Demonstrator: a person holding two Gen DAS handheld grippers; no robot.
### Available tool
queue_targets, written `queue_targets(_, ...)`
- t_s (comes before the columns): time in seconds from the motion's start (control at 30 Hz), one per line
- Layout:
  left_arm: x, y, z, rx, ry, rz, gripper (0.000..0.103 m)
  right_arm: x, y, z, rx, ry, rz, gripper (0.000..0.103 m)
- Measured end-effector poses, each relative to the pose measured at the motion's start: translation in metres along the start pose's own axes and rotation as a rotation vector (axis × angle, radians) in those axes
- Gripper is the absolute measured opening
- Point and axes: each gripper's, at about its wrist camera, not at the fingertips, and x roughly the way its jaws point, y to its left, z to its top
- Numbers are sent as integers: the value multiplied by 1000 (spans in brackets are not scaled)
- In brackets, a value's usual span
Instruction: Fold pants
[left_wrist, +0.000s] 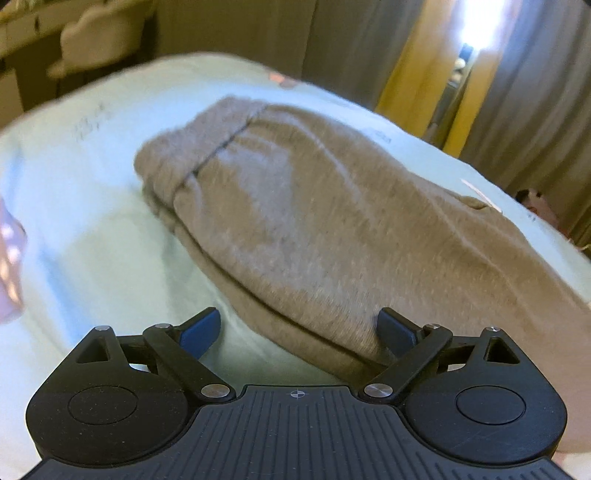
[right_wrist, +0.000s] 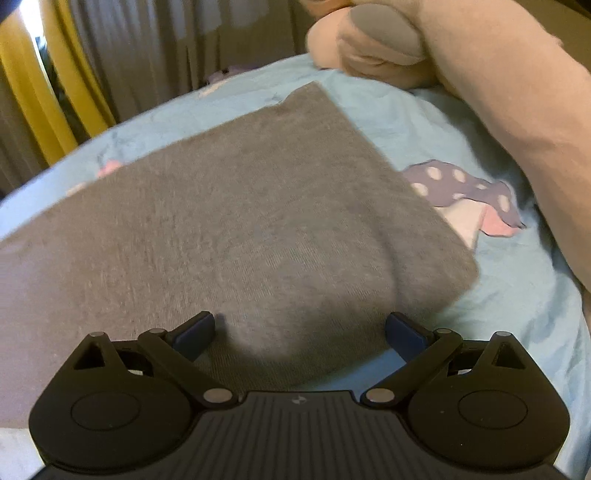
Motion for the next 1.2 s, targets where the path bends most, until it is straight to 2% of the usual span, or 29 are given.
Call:
queue_targets(0.1, 9, 8, 1, -53, 47, -39, 97, -9, -28, -6, 146, -41, -31, 99)
queue_targets(0.23, 15, 8, 1, -59, 63, -54, 97, -14, -73, -20, 431, -102, 127, 97)
queue_targets(0.27, 15, 7, 1, -58, 67, -50, 97, -15, -80, -22, 490, -115, 156, 95)
queue_targets(0.37, 18, 4, 1, -50, 75, -36, 97, -14, -92, -22, 579, -145, 196, 78)
queue_targets(0.4, 18, 4, 1, -48, 76, -33, 97, -12, -96, -21, 603, -153, 205, 67)
queue_targets(0.43, 18, 3, 0, -47, 77, -29, 97, -11, -100, -19, 626, -154, 220, 62)
queue_targets(0.57, 19, 1, 0, -52, 79, -24, 97, 1, -112, -14, 713, -152, 256, 62)
queue_targets(0.6, 19, 1, -1, -54, 79, -23, 97, 2, -113, -14, 729, -159, 264, 60)
queue_targets(0.67, 20, 0, -1, -55, 80, -20, 97, 5, -116, -13, 740, -171, 263, 37)
queue_targets(0.7, 18, 1, -1, -55, 81, -18, 97, 7, -117, -13, 742, -174, 256, 17)
queue_targets(0.8, 19, 0, -1, -53, 83, -12, 97, 8, -118, -15, 741, -191, 287, 15)
queue_targets(0.83, 19, 0, -1, -52, 83, -9, 97, 8, -119, -15, 742, -198, 296, 20)
queue_targets(0.9, 20, -1, -1, -47, 84, -4, 97, 7, -122, -18, 759, -199, 318, 21)
queue_targets(0.93, 21, -2, 0, -44, 86, -1, 97, 9, -123, -18, 763, -189, 316, 25)
queue_targets(1.07, 21, -4, 0, -40, 87, 6, 97, 11, -118, -14, 739, -179, 287, 25)
queue_targets(1.13, 20, -4, -1, -39, 84, 11, 97, 8, -110, -7, 683, -179, 239, 13)
queue_targets(1.2, 19, -5, -1, -36, 81, 15, 97, 0, -97, 2, 586, -193, 183, 10)
